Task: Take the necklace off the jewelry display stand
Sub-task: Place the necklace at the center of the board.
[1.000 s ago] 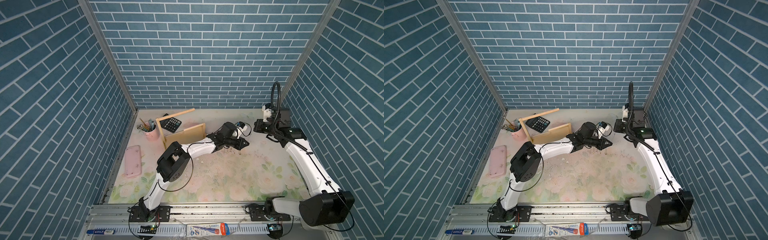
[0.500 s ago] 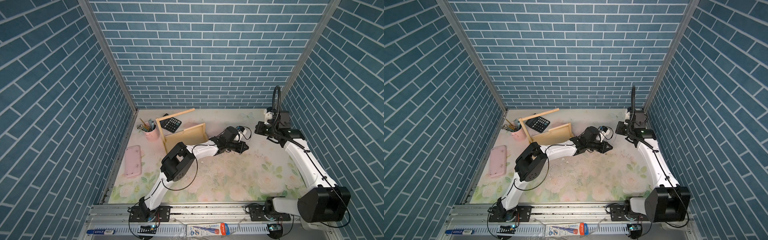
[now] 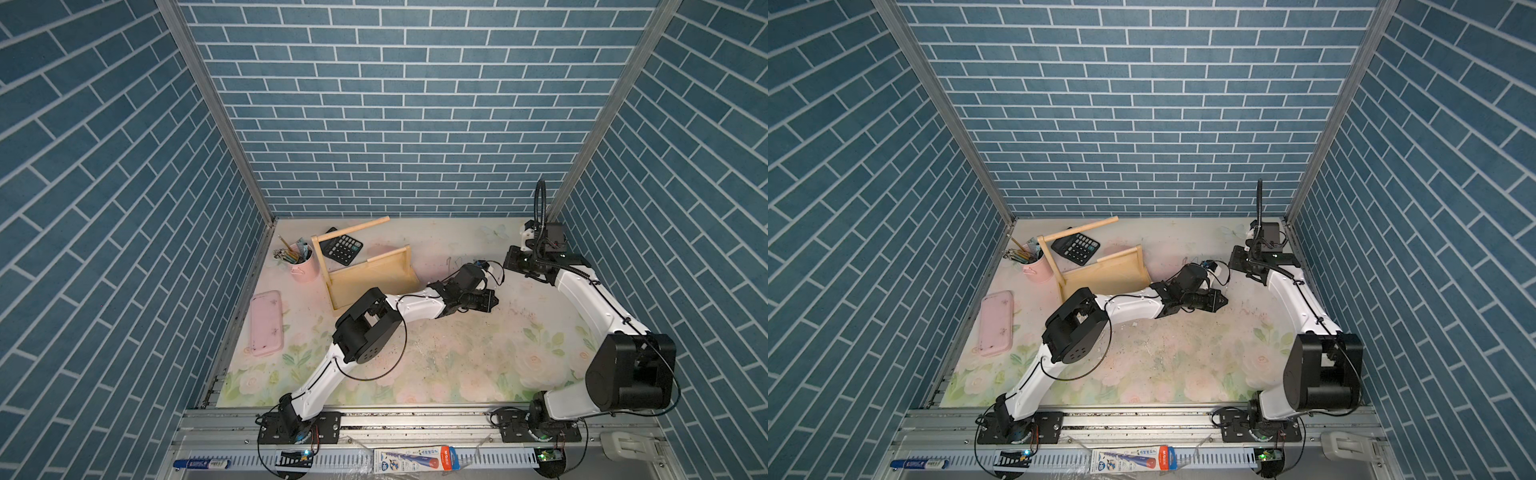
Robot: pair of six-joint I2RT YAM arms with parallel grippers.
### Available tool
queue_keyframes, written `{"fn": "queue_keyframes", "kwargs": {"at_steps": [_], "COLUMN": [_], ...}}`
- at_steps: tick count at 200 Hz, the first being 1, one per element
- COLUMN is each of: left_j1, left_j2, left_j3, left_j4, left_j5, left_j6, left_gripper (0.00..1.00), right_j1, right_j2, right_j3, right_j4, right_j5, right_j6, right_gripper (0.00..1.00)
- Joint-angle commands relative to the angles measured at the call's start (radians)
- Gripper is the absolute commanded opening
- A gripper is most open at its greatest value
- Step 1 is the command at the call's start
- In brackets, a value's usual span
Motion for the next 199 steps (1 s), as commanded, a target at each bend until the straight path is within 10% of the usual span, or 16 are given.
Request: {"fn": "queue_keyframes", "kwargs": {"at_steps": [1, 199], "left_j1": [-0.013, -0.051], "left_j2": [0.026, 0.120], "left_j3": [0.033, 0.094], "left_j4": [-0.007, -0.007], "left_j5": [-0.050, -0.140], "left_j6": [-0.035, -0.201], "left_gripper": [0.10, 0.10], "right_j1": [-0.008, -0.059], "right_j2": [0.040, 0.246], "right_j3": [0.025, 0.103], "right_j4": [0.031, 0.054], "right_j5": [-0.020, -0.114], "right_j6": [0.020, -0.006], "right_gripper": [0.00, 0.00]}}
